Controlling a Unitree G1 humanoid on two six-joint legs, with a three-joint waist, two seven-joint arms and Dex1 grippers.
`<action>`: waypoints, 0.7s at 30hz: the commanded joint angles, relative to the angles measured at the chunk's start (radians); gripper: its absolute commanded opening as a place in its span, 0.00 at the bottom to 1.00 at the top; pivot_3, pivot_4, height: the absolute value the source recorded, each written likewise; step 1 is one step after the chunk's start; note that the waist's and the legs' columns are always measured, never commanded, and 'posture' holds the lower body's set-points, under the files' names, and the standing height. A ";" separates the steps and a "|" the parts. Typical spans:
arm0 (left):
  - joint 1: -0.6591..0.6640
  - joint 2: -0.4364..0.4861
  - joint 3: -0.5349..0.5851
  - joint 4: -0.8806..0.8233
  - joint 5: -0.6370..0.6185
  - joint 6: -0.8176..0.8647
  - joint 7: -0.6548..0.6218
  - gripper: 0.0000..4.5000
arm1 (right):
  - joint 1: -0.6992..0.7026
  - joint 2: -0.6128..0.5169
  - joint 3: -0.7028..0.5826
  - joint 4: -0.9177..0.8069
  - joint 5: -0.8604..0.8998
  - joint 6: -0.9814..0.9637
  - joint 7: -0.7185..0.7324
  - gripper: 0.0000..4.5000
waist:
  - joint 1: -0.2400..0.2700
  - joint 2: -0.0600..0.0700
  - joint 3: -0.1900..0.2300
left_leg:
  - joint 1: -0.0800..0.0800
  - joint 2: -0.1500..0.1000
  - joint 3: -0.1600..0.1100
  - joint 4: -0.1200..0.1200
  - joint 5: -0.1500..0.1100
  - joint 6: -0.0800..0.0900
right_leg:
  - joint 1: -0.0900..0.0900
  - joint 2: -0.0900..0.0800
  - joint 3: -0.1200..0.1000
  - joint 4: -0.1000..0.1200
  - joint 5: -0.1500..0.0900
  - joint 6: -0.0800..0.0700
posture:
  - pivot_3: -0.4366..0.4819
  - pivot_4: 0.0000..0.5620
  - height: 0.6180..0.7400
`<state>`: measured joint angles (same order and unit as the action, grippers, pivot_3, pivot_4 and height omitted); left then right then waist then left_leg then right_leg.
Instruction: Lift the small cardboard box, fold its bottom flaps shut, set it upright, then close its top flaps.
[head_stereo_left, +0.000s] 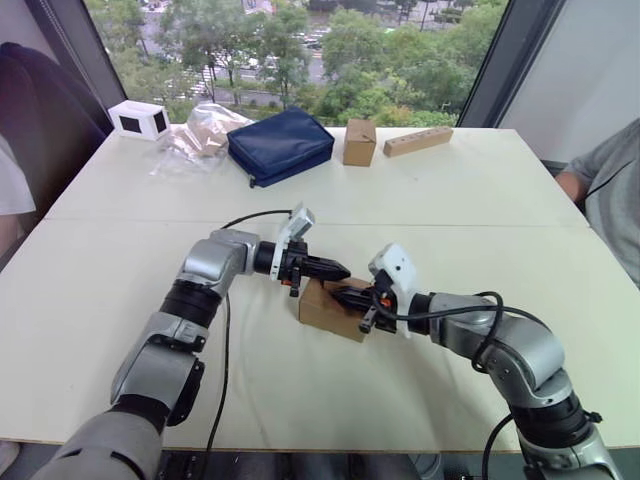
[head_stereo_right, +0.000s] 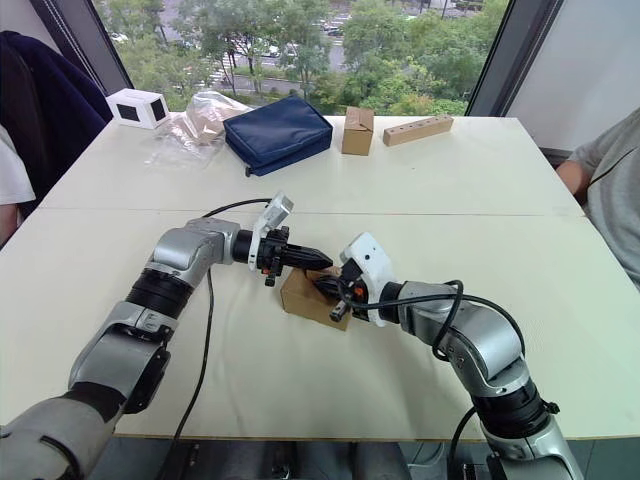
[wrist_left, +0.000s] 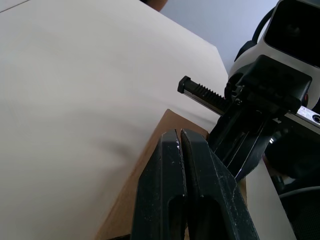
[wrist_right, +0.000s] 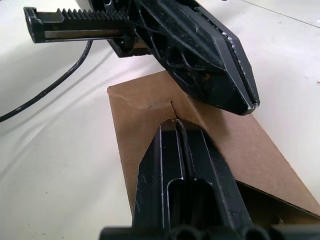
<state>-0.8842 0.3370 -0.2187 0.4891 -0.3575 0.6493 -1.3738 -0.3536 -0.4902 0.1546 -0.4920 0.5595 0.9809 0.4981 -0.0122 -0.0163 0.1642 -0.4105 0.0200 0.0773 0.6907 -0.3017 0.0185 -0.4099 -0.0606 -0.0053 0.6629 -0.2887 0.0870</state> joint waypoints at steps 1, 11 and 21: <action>-0.002 0.013 0.001 -0.015 0.001 -0.004 -0.017 0.02 | 0.000 -0.016 -0.012 0.002 -0.005 0.012 0.004 0.00 | 0.000 0.000 0.000 | 0.000 0.000 0.000 0.000 0.000 0.000 | 0.000 0.000 0.000 0.000 0.000 0.000 | 0.48 0.27 1.00; 0.097 0.057 -0.057 -0.098 0.044 -0.033 -0.027 0.02 | -0.009 0.017 -0.197 -0.136 0.215 0.094 0.023 0.00 | 0.001 0.000 0.000 | 0.000 0.000 0.000 0.000 0.000 0.000 | 0.000 -0.001 0.000 0.000 0.000 0.000 | 0.48 0.27 1.00; 0.078 0.079 0.095 -0.282 -0.125 0.166 0.059 0.02 | -0.056 -0.060 -0.232 -0.103 0.210 0.086 -0.013 0.00 | -0.001 0.000 0.000 | 0.000 0.001 -0.001 -0.001 0.000 0.000 | 0.000 -0.001 0.000 0.000 0.000 0.000 | 0.48 0.27 1.00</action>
<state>-0.7900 0.4060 -0.1568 0.2717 -0.4415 0.7851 -1.3255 -0.4036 -0.5350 -0.0879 -0.5941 0.7852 1.0848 0.4776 -0.0129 -0.0162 0.1642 -0.4104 0.0205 0.0767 0.6891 -0.3017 0.0184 -0.4102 -0.0620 -0.0051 0.6624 -0.2887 0.0869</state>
